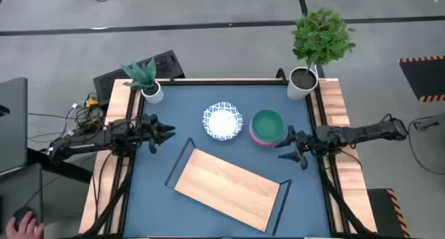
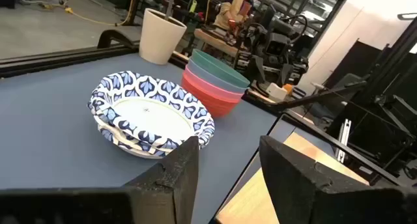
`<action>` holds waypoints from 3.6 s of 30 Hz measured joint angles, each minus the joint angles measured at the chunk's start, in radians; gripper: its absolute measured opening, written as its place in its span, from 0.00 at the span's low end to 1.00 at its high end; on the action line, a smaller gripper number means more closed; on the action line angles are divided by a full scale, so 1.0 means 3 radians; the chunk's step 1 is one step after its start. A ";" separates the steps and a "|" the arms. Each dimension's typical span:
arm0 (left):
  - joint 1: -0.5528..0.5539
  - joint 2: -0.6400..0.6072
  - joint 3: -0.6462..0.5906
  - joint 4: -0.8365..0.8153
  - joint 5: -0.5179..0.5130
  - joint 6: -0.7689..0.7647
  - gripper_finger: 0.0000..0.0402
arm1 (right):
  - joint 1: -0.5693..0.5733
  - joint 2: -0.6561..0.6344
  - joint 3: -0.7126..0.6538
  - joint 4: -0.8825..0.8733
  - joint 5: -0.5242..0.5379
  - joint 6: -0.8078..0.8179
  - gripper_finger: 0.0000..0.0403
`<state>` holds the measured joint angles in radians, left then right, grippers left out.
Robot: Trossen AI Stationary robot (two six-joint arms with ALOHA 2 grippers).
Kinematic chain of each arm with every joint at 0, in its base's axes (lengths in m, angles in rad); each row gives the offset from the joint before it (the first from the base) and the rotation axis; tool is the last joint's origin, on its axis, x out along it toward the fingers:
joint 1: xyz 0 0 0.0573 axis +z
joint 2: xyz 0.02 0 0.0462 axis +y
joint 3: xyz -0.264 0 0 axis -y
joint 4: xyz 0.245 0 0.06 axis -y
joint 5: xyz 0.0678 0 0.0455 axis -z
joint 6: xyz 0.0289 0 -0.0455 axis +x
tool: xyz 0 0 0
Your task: Place and stack bowls onto a shelf
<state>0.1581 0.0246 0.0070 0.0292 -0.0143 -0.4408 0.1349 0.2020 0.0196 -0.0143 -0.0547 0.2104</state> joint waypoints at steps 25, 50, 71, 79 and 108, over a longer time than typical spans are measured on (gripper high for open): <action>0.0001 -0.0001 -0.0001 0.0000 0.0000 0.0000 0.37 | 0.0000 0.0000 0.0000 0.0000 0.0000 0.0000 0.60; 0.0000 -0.0001 -0.0001 0.0006 -0.0001 -0.0001 0.37 | 0.0000 0.0001 0.0000 -0.0001 0.0000 0.0000 0.60; 0.0001 0.0000 0.0000 0.0074 -0.0401 -0.0354 0.37 | -0.0025 0.0000 0.0000 -0.0001 0.0046 -0.0024 0.60; -0.0001 0.0004 0.0044 0.0262 -0.0525 -0.1264 0.37 | -0.0059 0.0001 -0.0005 0.0064 0.0182 0.0310 0.60; -0.0001 0.1117 0.0581 0.1819 -0.0843 -0.1222 0.37 | -0.0201 0.0000 0.0349 0.2550 0.0430 0.2845 0.60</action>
<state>0.1577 0.3598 0.1814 0.5749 -0.2673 -0.8075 0.0746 0.2020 0.1243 0.7506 0.0741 1.0638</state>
